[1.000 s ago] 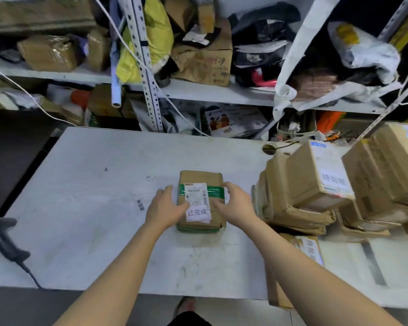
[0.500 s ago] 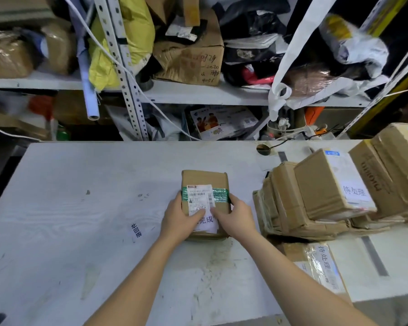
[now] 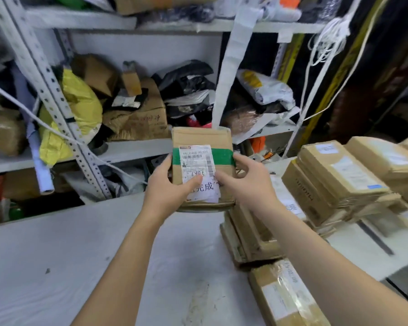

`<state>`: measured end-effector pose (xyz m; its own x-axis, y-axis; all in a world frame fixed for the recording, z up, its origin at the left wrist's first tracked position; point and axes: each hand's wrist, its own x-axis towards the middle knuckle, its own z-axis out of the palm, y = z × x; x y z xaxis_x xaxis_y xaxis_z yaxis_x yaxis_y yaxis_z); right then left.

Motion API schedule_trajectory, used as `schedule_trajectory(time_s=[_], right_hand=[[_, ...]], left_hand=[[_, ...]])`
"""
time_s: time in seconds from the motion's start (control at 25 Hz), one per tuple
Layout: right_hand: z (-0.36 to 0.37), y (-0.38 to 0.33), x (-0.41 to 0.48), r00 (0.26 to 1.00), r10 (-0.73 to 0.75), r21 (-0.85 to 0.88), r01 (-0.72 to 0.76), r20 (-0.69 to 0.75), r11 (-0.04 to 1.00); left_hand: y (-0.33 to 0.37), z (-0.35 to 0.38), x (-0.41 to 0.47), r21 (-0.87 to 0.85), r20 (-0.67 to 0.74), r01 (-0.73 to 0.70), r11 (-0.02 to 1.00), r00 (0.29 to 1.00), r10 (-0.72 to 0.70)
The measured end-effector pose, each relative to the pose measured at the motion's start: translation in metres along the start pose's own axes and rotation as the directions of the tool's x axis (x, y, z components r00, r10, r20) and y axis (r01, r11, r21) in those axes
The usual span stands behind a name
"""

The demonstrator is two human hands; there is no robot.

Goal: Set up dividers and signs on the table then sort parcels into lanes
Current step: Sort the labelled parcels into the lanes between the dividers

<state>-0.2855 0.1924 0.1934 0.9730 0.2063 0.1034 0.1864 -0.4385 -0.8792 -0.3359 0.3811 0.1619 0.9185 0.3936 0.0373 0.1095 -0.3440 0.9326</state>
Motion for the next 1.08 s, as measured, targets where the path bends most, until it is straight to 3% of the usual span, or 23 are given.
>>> schedule_trajectory(time_s=[0.24,0.52,0.84,1.08], right_hand=[[-0.12,0.0,0.003,0.983,-0.057,0.134,0.08,-0.173,0.988],[-0.288,0.044,-0.014,0.966,-0.121,0.087,0.144,-0.228,0.986],[-0.467,0.139,-0.046,0.982,-0.059,0.098,0.077,-0.179,0.992],[-0.546,0.232,-0.059,0.981,0.129,0.022,-0.127,-0.143,0.992]], left_hand=[[0.1,0.072,-0.004,-0.033,0.003,-0.225,0.974,0.974,0.225],[0.204,0.204,-0.065,0.037,0.011,-0.358,0.933,0.934,0.357],[0.264,0.4,-0.139,0.002,-0.073,-0.294,0.956,0.953,0.293],[0.24,0.52,-0.171,-0.016,0.052,-0.188,0.982,0.981,0.188]])
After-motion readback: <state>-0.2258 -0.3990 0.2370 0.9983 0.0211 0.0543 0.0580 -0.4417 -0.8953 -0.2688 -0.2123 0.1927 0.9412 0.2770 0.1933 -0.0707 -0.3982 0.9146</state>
